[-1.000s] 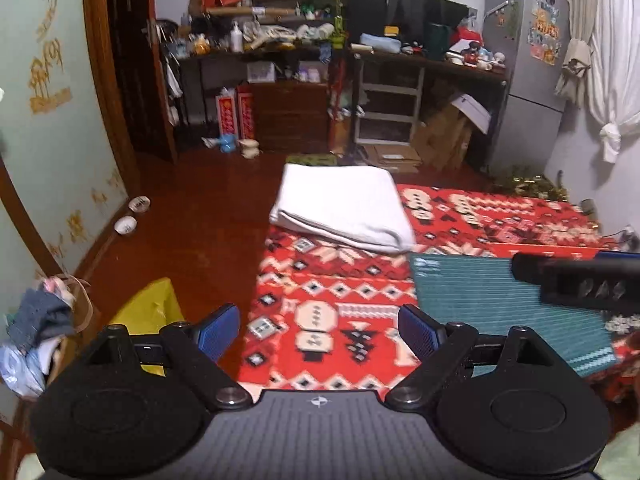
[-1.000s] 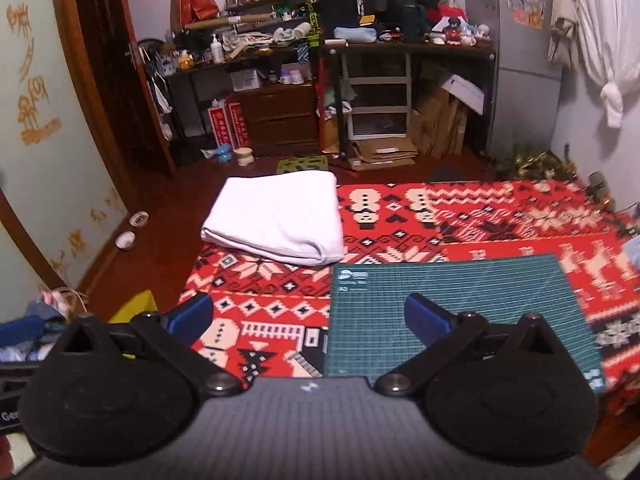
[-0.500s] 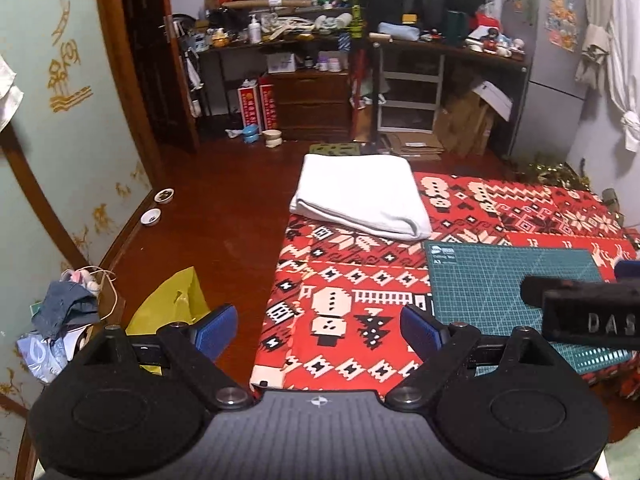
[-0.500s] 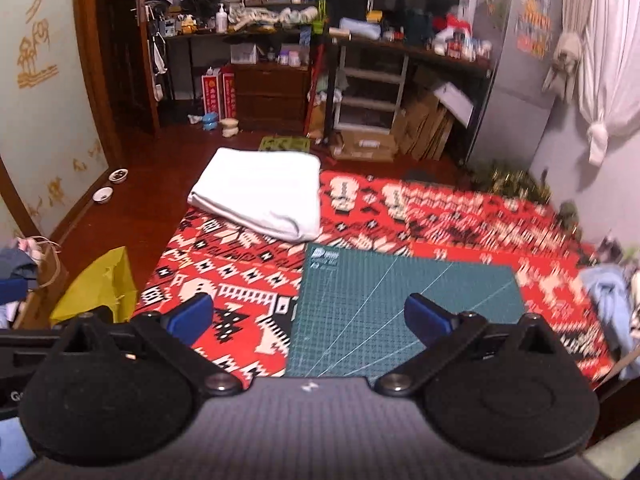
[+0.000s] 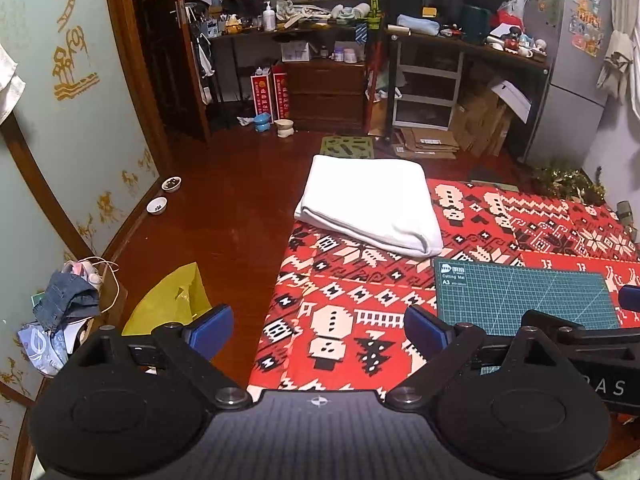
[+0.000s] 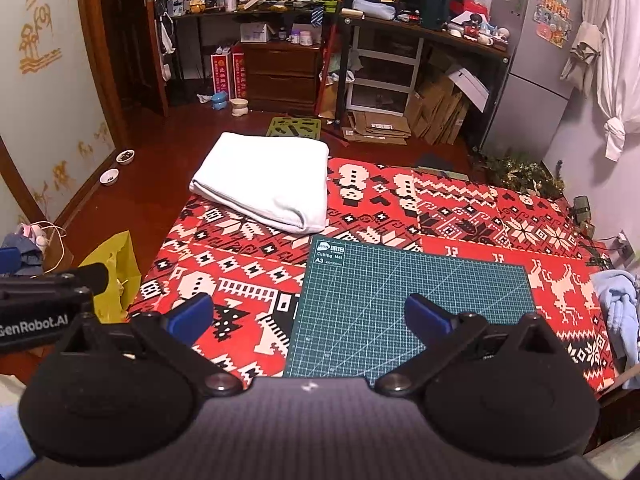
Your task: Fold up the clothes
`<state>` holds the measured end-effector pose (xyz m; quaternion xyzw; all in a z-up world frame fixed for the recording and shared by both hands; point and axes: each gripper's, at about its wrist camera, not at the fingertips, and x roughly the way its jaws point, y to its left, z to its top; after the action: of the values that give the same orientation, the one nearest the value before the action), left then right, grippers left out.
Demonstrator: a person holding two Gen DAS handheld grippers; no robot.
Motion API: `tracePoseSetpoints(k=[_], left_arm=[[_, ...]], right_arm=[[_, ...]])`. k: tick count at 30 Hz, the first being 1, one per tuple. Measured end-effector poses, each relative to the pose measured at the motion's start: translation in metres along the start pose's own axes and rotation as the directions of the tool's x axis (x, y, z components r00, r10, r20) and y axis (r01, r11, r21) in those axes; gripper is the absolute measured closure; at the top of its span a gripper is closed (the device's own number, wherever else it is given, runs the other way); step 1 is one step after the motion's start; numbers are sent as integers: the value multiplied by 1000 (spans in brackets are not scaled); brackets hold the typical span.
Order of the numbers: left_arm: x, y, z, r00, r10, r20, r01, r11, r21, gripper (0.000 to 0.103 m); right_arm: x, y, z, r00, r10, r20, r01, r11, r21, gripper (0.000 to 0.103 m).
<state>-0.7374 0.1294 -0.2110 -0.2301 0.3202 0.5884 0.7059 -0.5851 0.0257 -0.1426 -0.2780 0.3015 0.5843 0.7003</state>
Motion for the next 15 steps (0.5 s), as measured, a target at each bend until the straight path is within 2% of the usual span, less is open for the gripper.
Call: tracePoseSetpoints(k=[15], left_arm=[[43,-13,41,999,14,-39,-14,1000,-4,10]], right_arm=[[53,-17,52,999,37,-28,-37,999,2,0]])
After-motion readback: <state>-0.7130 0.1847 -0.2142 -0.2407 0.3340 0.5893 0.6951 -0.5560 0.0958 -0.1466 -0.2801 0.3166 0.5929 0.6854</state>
